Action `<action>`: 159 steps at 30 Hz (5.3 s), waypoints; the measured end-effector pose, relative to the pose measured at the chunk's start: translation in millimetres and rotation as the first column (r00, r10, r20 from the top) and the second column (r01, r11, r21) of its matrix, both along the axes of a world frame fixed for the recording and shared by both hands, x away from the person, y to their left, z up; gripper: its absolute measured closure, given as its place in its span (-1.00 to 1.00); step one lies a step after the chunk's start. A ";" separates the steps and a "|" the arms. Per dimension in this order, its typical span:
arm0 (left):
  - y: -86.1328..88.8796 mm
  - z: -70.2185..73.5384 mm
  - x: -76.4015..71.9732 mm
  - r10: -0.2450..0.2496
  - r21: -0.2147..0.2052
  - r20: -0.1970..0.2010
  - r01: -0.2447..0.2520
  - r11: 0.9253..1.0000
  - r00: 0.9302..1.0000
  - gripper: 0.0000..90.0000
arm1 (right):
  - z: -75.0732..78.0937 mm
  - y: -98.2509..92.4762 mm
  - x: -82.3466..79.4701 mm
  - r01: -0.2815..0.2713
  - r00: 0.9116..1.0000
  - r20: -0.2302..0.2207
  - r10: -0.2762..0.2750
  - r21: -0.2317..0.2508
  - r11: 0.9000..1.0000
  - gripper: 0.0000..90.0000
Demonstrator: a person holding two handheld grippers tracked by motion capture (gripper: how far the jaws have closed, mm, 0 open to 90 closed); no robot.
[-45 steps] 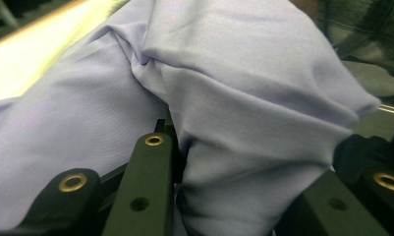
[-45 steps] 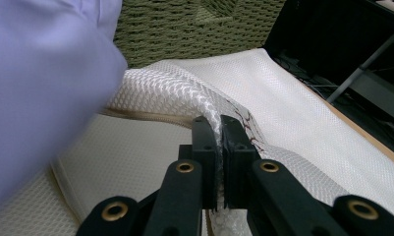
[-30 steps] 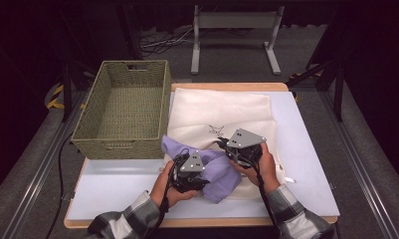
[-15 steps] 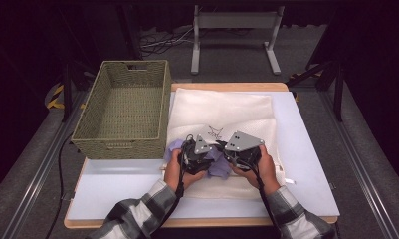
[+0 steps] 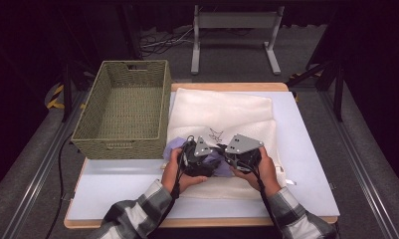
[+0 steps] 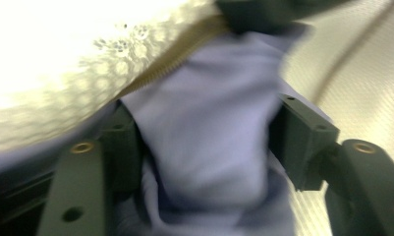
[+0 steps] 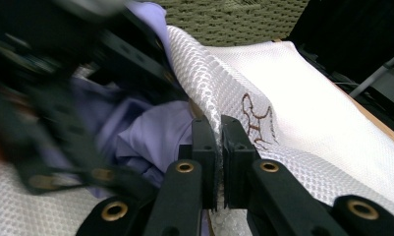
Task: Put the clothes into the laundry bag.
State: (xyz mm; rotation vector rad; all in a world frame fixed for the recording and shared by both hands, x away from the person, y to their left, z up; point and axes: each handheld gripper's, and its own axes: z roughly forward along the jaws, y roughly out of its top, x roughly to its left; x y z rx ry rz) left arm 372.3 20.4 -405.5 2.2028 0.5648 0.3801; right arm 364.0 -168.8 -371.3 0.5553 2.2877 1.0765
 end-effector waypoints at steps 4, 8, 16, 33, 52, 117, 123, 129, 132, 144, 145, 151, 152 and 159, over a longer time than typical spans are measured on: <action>29.8 19.7 -17.9 -0.031 -0.022 0.053 0.032 0.999 0.998 -0.37 | 0.2 -3.1 -0.5 0.006 1.000 0.002 -0.006 0.000 1.000 0.93; 59.4 22.8 -32.2 -0.001 -0.026 0.080 0.003 1.000 0.997 -0.44 | 1.0 -5.0 -1.8 0.005 1.000 0.000 -0.005 0.000 1.000 0.94; 83.9 4.8 -31.8 0.020 0.009 0.014 -0.020 1.000 1.000 -0.45 | 1.4 -5.9 -5.3 -0.002 1.000 -0.003 0.002 -0.006 1.000 0.93; 30.2 -18.7 -26.3 -0.129 0.195 0.011 0.125 0.973 0.992 0.69 | -3.6 -1.9 -9.2 -0.026 1.000 -0.017 0.026 -0.020 0.999 0.93; -7.1 -26.9 21.9 0.111 0.062 0.054 -0.114 0.991 0.992 0.89 | -2.5 -0.7 -11.8 -0.066 0.997 -0.041 0.065 -0.022 0.998 0.92; 16.7 -5.3 -0.7 -0.104 0.137 -0.057 0.111 0.984 0.993 0.78 | -13.5 -20.4 -19.1 -0.008 0.998 -0.065 0.012 0.056 0.998 0.93; 2.6 -18.6 1.3 -0.086 0.179 -0.073 0.098 0.979 0.994 0.74 | -13.1 -20.5 -19.2 -0.012 0.998 -0.067 0.016 0.061 0.998 0.93; -14.1 -32.9 14.7 -0.043 0.150 -0.083 0.056 0.987 0.996 0.81 | -16.2 -18.5 -19.1 -0.011 0.997 -0.081 0.015 0.041 0.999 0.93; -21.4 -37.3 18.7 -0.019 0.118 -0.055 0.026 0.993 0.998 0.91 | -19.3 -18.0 -17.8 -0.008 0.995 -0.095 0.012 0.037 0.999 0.93; -30.5 -36.4 31.1 0.098 0.048 0.034 -0.100 0.994 0.995 0.98 | -27.8 -15.0 -13.1 -0.015 0.990 -0.137 0.016 0.002 1.000 0.93; -29.2 -36.3 31.7 0.100 0.047 0.029 -0.101 0.994 0.995 0.98 | -28.7 -14.9 -12.7 -0.012 0.990 -0.140 0.012 -0.002 1.000 0.93; -19.3 -31.6 14.7 0.065 -0.019 0.022 -0.065 0.998 0.998 0.51 | -30.5 -17.7 -11.3 -0.010 0.988 -0.155 0.008 -0.015 1.000 0.93; -17.5 -29.1 10.5 0.052 -0.017 0.032 -0.051 0.999 0.998 0.43 | -29.2 -19.1 -12.1 -0.008 0.988 -0.154 0.006 -0.014 1.000 0.93; 12.9 -4.0 -15.2 -0.053 0.008 0.051 0.052 0.999 0.997 0.38 | -18.0 -23.2 -16.9 -0.013 0.992 -0.126 0.015 0.016 1.000 0.93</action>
